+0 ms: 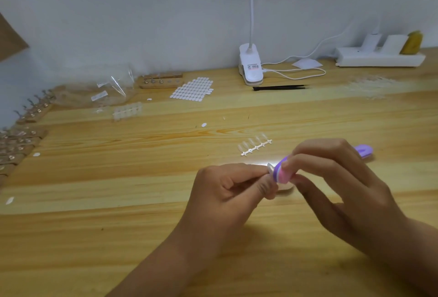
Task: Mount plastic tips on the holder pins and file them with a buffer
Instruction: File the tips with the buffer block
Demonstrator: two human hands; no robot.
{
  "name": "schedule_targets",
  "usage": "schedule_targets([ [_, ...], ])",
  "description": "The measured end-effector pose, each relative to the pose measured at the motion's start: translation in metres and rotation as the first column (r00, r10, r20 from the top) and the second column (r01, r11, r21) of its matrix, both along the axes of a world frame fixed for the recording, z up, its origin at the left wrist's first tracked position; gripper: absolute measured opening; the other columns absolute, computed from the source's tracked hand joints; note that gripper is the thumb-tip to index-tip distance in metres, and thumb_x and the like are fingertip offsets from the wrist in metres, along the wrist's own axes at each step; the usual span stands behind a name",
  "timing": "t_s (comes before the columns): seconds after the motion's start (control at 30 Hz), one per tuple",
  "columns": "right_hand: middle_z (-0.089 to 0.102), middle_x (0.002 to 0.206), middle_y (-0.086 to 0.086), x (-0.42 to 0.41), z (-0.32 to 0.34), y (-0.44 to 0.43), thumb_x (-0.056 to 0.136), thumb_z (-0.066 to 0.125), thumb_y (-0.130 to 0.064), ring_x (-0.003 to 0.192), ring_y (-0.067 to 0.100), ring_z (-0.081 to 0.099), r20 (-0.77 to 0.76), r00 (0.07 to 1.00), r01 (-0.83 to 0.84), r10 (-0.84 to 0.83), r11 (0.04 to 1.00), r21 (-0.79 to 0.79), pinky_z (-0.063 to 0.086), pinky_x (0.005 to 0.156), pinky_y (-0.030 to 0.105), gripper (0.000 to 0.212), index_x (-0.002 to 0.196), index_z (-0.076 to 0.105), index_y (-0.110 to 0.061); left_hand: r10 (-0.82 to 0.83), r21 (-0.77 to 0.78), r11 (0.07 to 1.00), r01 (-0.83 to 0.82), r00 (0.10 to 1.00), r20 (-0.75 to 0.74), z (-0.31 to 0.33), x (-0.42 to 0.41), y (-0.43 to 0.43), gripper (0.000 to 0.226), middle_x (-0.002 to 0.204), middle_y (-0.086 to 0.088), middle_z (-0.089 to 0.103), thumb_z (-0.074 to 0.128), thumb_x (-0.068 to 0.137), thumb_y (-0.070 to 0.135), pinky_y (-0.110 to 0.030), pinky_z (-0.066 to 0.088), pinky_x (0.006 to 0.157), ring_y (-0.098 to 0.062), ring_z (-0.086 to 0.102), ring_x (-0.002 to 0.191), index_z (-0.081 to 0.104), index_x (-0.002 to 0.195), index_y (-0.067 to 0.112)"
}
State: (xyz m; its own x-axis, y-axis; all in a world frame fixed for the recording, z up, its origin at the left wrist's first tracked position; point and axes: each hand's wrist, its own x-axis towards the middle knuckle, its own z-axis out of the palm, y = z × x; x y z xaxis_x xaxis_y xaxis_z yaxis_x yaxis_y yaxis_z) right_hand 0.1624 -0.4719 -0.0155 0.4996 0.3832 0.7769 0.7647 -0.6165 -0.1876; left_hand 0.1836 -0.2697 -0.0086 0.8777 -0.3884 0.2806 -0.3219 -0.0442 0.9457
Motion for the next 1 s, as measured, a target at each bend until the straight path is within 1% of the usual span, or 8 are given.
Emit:
schedule_targets([
  [0.07, 0.058, 0.115, 0.001, 0.0, 0.0, 0.001, 0.094, 0.061, 0.001, 0.105, 0.019, 0.059, -0.01, 1.0, -0.005, 0.005, 1.0, 0.016, 0.046, 0.093, 0.03, 0.026, 0.116, 0.061, -0.012, -0.008, -0.007, 1.0, 0.008, 1.0, -0.024, 0.0, 0.0, 0.0, 0.022, 0.074, -0.003, 0.073, 0.067, 0.087, 0.038, -0.024, 0.051, 0.056, -0.023, 0.07, 0.071, 0.078, 0.089, 0.018],
  [0.17, 0.06, 0.113, 0.004, -0.004, -0.002, 0.009, 0.092, 0.063, 0.003, 0.105, 0.023, 0.06, 0.017, 0.999, -0.04, 0.04, 0.999, 0.011, 0.045, 0.094, 0.03, 0.028, 0.116, 0.062, -0.01, -0.031, -0.011, 0.999, 0.031, 0.999, -0.009, -0.001, -0.001, 0.0, 0.015, 0.071, -0.011, 0.07, 0.066, 0.086, 0.037, -0.028, 0.053, 0.055, -0.033, 0.065, 0.07, 0.079, 0.091, 0.03],
  [0.33, 0.057, 0.114, 0.001, 0.001, 0.002, 0.0, 0.095, 0.061, 0.0, 0.104, 0.019, 0.059, 0.002, 1.0, -0.009, 0.009, 1.0, 0.009, 0.046, 0.093, 0.029, 0.024, 0.115, 0.06, -0.012, -0.056, -0.038, 0.998, 0.052, 0.993, -0.105, -0.002, -0.001, -0.001, 0.019, 0.078, 0.001, 0.076, 0.067, 0.087, 0.034, -0.021, 0.052, 0.058, -0.018, 0.074, 0.076, 0.079, 0.093, 0.02],
  [0.5, 0.057, 0.114, 0.002, -0.004, 0.001, 0.006, 0.091, 0.064, 0.003, 0.105, 0.02, 0.059, 0.039, 0.999, -0.03, 0.03, 1.0, 0.006, 0.045, 0.095, 0.027, 0.029, 0.115, 0.059, -0.011, -0.12, -0.092, 0.99, 0.109, 0.986, -0.119, -0.001, -0.001, -0.001, 0.016, 0.08, -0.002, 0.076, 0.066, 0.089, 0.028, -0.022, 0.052, 0.06, -0.018, 0.074, 0.078, 0.079, 0.095, 0.02],
  [0.63, 0.056, 0.114, 0.001, 0.001, 0.001, 0.0, 0.091, 0.063, 0.003, 0.106, 0.019, 0.059, 0.014, 1.0, -0.003, 0.002, 1.0, 0.021, 0.047, 0.092, 0.03, 0.03, 0.115, 0.059, -0.013, -0.124, -0.103, 0.989, 0.109, 0.98, -0.154, -0.001, -0.001, -0.001, 0.017, 0.084, -0.002, 0.077, 0.066, 0.091, 0.025, -0.024, 0.053, 0.061, -0.021, 0.075, 0.079, 0.078, 0.098, 0.015],
  [0.73, 0.057, 0.114, 0.001, -0.004, 0.0, 0.006, 0.088, 0.066, 0.007, 0.106, 0.02, 0.059, 0.043, 0.998, -0.035, 0.034, 0.999, 0.027, 0.045, 0.094, 0.028, 0.035, 0.116, 0.059, -0.013, -0.149, -0.12, 0.984, 0.132, 0.978, -0.145, 0.001, -0.001, -0.001, 0.017, 0.084, -0.004, 0.077, 0.066, 0.09, 0.024, -0.024, 0.053, 0.061, -0.02, 0.075, 0.079, 0.077, 0.098, 0.014],
  [0.9, 0.057, 0.113, 0.0, 0.004, 0.001, -0.004, 0.092, 0.063, 0.005, 0.104, 0.019, 0.06, 0.014, 0.999, 0.03, -0.03, 0.999, 0.017, 0.048, 0.089, 0.033, 0.029, 0.114, 0.06, -0.013, -0.14, -0.106, 0.987, 0.122, 0.973, -0.183, 0.001, -0.001, -0.001, 0.015, 0.086, -0.004, 0.077, 0.064, 0.092, 0.017, -0.024, 0.054, 0.062, -0.022, 0.075, 0.081, 0.077, 0.099, 0.015],
  [1.0, 0.06, 0.111, 0.002, 0.0, 0.001, 0.002, 0.089, 0.065, 0.007, 0.103, 0.019, 0.06, 0.037, 0.999, -0.005, 0.004, 1.0, 0.025, 0.045, 0.092, 0.028, 0.031, 0.114, 0.062, -0.012, -0.145, -0.103, 0.986, 0.128, 0.974, -0.174, 0.001, -0.001, -0.002, 0.015, 0.085, -0.005, 0.077, 0.064, 0.091, 0.017, -0.023, 0.053, 0.061, -0.021, 0.075, 0.079, 0.078, 0.097, 0.016],
])
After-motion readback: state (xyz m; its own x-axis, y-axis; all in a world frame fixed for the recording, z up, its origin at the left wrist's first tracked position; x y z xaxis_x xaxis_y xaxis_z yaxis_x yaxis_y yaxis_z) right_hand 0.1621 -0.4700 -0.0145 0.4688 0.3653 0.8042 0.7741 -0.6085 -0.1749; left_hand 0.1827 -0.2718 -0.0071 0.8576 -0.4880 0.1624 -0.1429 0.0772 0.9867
